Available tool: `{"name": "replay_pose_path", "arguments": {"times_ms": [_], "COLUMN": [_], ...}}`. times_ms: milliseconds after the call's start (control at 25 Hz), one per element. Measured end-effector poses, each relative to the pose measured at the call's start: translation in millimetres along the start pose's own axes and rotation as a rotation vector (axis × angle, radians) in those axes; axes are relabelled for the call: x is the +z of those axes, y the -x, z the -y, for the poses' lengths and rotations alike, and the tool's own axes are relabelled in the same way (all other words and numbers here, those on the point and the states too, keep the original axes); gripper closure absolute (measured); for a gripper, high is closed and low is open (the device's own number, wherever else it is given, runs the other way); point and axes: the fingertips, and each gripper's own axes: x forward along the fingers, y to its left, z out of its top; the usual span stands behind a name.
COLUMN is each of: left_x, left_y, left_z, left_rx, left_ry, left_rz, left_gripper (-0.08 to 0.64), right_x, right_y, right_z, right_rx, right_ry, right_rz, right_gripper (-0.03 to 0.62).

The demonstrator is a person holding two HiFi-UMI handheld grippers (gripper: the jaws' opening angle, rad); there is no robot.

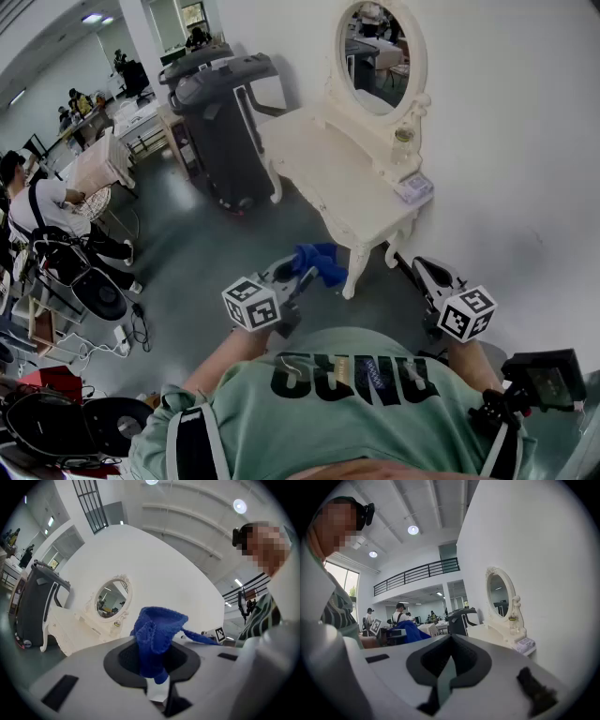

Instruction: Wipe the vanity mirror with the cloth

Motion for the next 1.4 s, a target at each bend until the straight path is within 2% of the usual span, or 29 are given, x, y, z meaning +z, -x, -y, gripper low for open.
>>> {"name": "replay_pose_path", "arguments": {"times_ms": [360, 680, 920, 1240, 1400], "left_x": [-2.6, -8.0, -23.6, -51.6, -60.8], "left_y": [-12.3, -43.4, -74.5, -122.1, -136.7], "left_z": [15.5, 32.7, 52.4, 80.3, 76.9], "left_rx": [-0.013, -0.015, -0.030, -0.046, -0.052], "left_ry": [0.002, 0.004, 0.012, 0.033, 0.032], "left_rz": [-0.003, -0.013, -0.030, -0.079, -0.124], "left_gripper": [0.476, 0.476, 0.476, 0.476, 0.476], "right_x": [3.5, 8.6, 3.5, -3.9, -10.8], "right_y": [14.1, 33.6, 59.6, 87.5, 80.2], "right_z": [8.1, 35.9, 57.4, 95.7, 112.5], "right_rx": [0.001, 0.018, 0.031, 0.049, 0.051], "right_ry": [0.008, -0.044, -0.047, -0.081, -0.118], "right_rz": [0.000, 0.007, 0.011, 0.010, 0.009], "right_gripper": [0.581, 0.580, 0.580, 0.580, 0.580]}}
